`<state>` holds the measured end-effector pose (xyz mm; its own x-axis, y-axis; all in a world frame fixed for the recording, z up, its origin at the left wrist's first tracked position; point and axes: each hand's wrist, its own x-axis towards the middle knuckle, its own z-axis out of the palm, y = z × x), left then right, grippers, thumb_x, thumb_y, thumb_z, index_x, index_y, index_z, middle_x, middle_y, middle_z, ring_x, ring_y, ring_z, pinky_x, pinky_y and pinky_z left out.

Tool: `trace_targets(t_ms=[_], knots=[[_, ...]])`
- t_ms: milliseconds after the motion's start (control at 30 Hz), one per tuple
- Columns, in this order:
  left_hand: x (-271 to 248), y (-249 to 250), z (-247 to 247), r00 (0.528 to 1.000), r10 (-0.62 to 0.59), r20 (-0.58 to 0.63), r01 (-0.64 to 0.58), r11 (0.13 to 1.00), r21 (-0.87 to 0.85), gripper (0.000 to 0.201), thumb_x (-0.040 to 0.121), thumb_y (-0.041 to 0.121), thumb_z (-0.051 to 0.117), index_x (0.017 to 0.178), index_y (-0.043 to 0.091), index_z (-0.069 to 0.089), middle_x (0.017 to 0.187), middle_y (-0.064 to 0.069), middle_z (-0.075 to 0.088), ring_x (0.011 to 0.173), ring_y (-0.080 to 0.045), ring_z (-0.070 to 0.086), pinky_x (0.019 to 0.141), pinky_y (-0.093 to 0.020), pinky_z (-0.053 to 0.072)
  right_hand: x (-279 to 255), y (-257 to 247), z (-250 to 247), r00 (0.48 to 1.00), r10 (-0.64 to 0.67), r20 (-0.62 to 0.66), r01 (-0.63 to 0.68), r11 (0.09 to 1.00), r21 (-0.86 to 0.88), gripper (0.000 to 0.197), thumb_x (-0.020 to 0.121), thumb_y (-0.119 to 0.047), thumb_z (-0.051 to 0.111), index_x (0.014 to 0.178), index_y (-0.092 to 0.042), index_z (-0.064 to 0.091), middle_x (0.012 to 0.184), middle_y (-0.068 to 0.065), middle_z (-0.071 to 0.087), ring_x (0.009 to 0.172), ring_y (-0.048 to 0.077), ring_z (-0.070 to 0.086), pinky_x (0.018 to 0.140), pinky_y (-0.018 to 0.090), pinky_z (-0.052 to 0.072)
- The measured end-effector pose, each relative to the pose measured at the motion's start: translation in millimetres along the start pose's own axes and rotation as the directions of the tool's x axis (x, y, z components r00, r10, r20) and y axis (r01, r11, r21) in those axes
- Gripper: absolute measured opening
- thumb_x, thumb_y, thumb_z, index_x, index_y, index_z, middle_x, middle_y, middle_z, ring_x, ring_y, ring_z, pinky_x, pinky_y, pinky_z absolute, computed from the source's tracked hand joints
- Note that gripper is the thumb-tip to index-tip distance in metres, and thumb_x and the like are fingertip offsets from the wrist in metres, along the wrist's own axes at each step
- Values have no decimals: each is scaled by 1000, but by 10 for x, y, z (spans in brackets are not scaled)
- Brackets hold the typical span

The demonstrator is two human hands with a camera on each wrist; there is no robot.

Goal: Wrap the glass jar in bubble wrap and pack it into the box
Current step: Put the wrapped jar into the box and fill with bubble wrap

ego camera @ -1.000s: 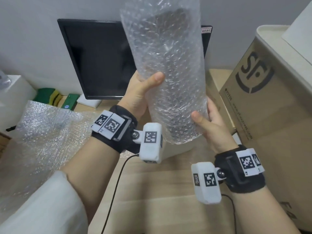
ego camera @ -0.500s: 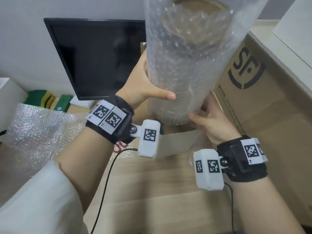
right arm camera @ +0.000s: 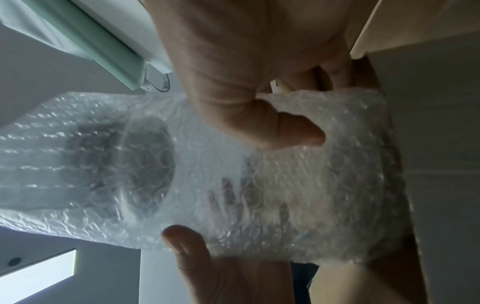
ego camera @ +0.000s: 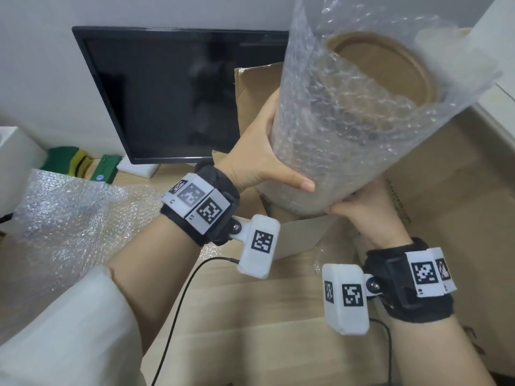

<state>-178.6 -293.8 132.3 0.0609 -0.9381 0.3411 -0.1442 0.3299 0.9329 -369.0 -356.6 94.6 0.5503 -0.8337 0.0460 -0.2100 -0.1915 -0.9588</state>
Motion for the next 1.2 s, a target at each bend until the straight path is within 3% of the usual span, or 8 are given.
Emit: trace_targets(t_ms=[133,300,433,600,767,867,1033,1200], knots=[[24,-74,-10,1000,-14,22,14,999,-34,118,38,47,86,132,21,19,133,3,37,123,0,43,102,-17,38,-4,-40,4,1000,-28,14,29,997,-70,91,41,-33,69,123,-2,47,112,4,62,104,10,61,87,23,51],[-74,-283,-65,988,-150,27,152,985,-81,121,34,47,89,131,33,18,137,3,36,128,-6,41,102,-22,41,-7,-52,102,998,24,66,-10,979,-204,112,35,-39,70,133,-3,29,122,5,49,110,15,51,80,12,44],[-160,-362,-120,973,-223,55,228,966,-122,114,38,37,90,129,33,22,136,1,40,123,-1,47,94,-17,45,30,-35,100,989,128,79,-95,939,-329,100,57,-3,79,138,-12,21,137,4,29,124,16,36,104,28,33],[-153,-399,-150,945,-318,78,324,942,-90,120,35,34,92,135,11,30,133,-10,52,124,-21,52,104,-39,43,77,-43,66,980,171,100,-100,862,-497,97,55,-10,83,135,-15,28,125,2,30,127,25,33,112,38,29],[-149,-429,-138,941,-337,33,339,938,-74,101,37,19,87,126,13,40,124,-6,58,117,-19,57,98,-35,47,31,-181,-94,968,141,207,-99,975,-199,123,48,-66,76,141,-43,-2,148,-11,26,132,14,39,108,47,37],[-105,-418,-72,942,-334,28,335,941,-45,96,35,21,85,120,23,40,124,0,57,117,-14,56,98,-30,46,46,-275,-170,988,118,96,-91,963,-254,107,51,-90,47,140,-42,13,145,-15,35,131,13,41,106,49,39],[-62,-375,-39,946,-314,75,318,947,-43,102,30,27,91,116,33,38,120,9,54,115,-3,55,89,-17,47,110,-389,-175,998,-1,-56,-21,917,-399,91,56,-74,60,127,-19,46,124,0,43,111,6,40,98,27,33],[-69,-388,-38,947,-312,74,315,948,-34,107,31,34,91,123,25,37,125,2,54,120,-12,54,95,-24,47,187,-484,-224,1000,-7,17,10,979,-202,129,41,-61,82,145,-33,12,152,-7,25,138,8,28,116,42,25]])
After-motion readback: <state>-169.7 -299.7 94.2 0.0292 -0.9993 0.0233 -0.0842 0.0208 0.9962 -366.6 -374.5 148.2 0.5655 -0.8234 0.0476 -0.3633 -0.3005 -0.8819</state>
